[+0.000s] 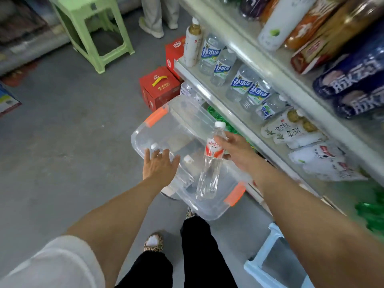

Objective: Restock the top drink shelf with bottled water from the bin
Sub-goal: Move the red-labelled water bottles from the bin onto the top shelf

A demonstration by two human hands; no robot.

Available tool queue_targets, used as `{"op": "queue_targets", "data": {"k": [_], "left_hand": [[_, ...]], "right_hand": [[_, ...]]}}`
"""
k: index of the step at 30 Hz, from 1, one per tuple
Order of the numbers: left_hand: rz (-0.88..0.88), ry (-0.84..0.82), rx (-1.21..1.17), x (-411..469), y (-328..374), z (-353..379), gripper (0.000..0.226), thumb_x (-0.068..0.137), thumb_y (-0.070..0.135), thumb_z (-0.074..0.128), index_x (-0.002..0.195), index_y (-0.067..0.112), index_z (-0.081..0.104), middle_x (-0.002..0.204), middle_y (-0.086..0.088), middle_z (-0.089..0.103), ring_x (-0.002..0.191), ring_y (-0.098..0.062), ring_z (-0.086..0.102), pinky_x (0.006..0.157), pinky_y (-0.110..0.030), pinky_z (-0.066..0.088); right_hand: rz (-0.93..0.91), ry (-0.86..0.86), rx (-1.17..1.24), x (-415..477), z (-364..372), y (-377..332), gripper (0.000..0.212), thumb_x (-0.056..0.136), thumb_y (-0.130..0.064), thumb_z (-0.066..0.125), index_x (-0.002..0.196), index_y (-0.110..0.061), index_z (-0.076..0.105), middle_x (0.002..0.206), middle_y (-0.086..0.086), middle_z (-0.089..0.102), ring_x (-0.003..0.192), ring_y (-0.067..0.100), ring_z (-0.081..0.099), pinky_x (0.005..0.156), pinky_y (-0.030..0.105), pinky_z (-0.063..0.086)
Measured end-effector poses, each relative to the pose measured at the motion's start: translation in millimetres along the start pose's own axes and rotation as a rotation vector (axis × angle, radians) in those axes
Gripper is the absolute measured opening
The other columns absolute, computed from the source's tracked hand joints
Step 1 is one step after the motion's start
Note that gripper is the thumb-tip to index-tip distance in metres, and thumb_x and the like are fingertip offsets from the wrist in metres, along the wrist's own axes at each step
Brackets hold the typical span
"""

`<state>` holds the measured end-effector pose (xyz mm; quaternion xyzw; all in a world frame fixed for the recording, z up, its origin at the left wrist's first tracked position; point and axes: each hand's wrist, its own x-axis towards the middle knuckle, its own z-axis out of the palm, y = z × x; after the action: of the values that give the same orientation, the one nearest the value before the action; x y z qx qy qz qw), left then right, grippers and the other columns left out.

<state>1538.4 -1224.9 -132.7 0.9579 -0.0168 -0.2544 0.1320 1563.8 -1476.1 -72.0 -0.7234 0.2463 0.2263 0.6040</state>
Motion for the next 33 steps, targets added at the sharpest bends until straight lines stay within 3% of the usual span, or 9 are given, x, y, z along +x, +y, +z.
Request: {"op": "queue_targets", "data": {"k": [3,5,8,14,18,20,23,28,33], "left_hand": [[0.051,-0.006,-0.067,-18.2,12.6,-31.2,0.064,0.101,0.057,0.019,0.144,0.016,0.042,0.138,-0.011,0.056,0.141,-0.026,0.033,0.120,-0.045,0.011],[0.115,-0.002,-0.119,-34.3,30.3,-55.9,0.063,0.102,0.057,0.020,0.146,0.017,0.041,0.138,-0.014,0.055,0.135,-0.031,0.040,0.116,-0.045,0.020],[0.247,-0.007,-0.275,-58.2,68.1,-94.2,0.062,0.103,0.055,0.024,0.149,0.017,0.039,0.145,-0.014,0.051,0.135,-0.032,0.043,0.112,-0.040,0.028],[0.540,-0.031,-0.531,-127.4,173.8,-172.8,0.065,0.101,0.063,0.020,0.151,0.026,0.037,0.157,-0.001,0.038,0.144,-0.024,0.033,0.114,-0.037,0.025],[0.779,-0.053,-0.656,-187.7,242.4,-228.8,0.067,0.100,0.065,0.019,0.153,0.027,0.034,0.159,0.004,0.033,0.146,-0.017,0.029,0.109,-0.026,0.018],[0.882,-0.060,-0.703,-217.0,276.8,-259.0,0.067,0.099,0.067,0.019,0.152,0.029,0.037,0.157,0.007,0.037,0.142,-0.014,0.034,0.105,-0.024,0.019],[1.004,-0.065,-0.759,-260.4,326.0,-299.9,0.063,0.101,0.063,0.018,0.148,0.029,0.042,0.154,0.007,0.041,0.137,-0.014,0.038,0.108,-0.029,0.026],[1.165,-0.137,-0.912,-321.1,399.2,-341.6,0.074,0.091,0.078,0.023,0.148,0.035,0.044,0.154,0.010,0.041,0.139,-0.010,0.037,0.117,-0.038,0.025],[1.327,-0.234,-0.929,-365.0,480.2,-367.2,0.094,0.072,0.091,0.020,0.153,0.045,0.028,0.160,0.018,0.028,0.147,-0.009,0.024,0.121,-0.039,0.016]], "right_hand": [[-0.067,0.088,0.064,-48.5,-13.9,-11.9,0.018,0.091,-0.031,0.075,0.108,-0.027,0.072,0.095,-0.004,0.080,0.082,0.014,0.076,0.078,0.036,0.062],[-0.112,0.163,0.088,-81.4,-24.5,-21.6,0.037,0.091,-0.032,0.075,0.125,-0.020,0.066,0.098,-0.002,0.079,0.082,0.013,0.076,0.068,0.028,0.062],[-0.155,0.283,0.133,-133.1,-43.7,-43.6,0.059,0.094,-0.030,0.071,0.146,-0.014,0.048,0.122,0.010,0.070,0.101,0.022,0.072,0.083,0.041,0.061],[-0.347,0.458,0.092,-244.1,-100.9,-108.7,0.046,0.098,-0.027,0.068,0.139,-0.014,0.054,0.116,0.002,0.071,0.092,0.010,0.074,0.074,0.031,0.063],[-0.508,0.618,0.023,-323.6,-144.1,-159.5,0.011,0.098,-0.023,0.068,0.107,-0.027,0.066,0.099,-0.002,0.078,0.083,0.010,0.076,0.062,0.024,0.059],[-0.579,0.695,-0.040,-364.1,-168.7,-185.4,0.016,0.096,-0.029,0.070,0.112,-0.030,0.067,0.102,-0.003,0.078,0.092,0.016,0.075,0.074,0.036,0.063],[-0.671,0.797,-0.073,-425.8,-205.9,-226.7,0.057,0.090,-0.041,0.074,0.140,-0.020,0.057,0.124,0.000,0.072,0.110,0.021,0.071,0.097,0.047,0.057],[-0.851,0.884,-0.118,-527.0,-270.4,-284.0,0.045,0.086,-0.045,0.076,0.127,-0.032,0.062,0.101,-0.007,0.079,0.093,0.015,0.076,0.077,0.031,0.063],[-1.020,1.009,-0.084,-610.6,-340.7,-326.9,0.030,0.093,-0.030,0.073,0.121,-0.024,0.064,0.092,-0.007,0.080,0.087,0.012,0.076,0.071,0.028,0.060]]}}
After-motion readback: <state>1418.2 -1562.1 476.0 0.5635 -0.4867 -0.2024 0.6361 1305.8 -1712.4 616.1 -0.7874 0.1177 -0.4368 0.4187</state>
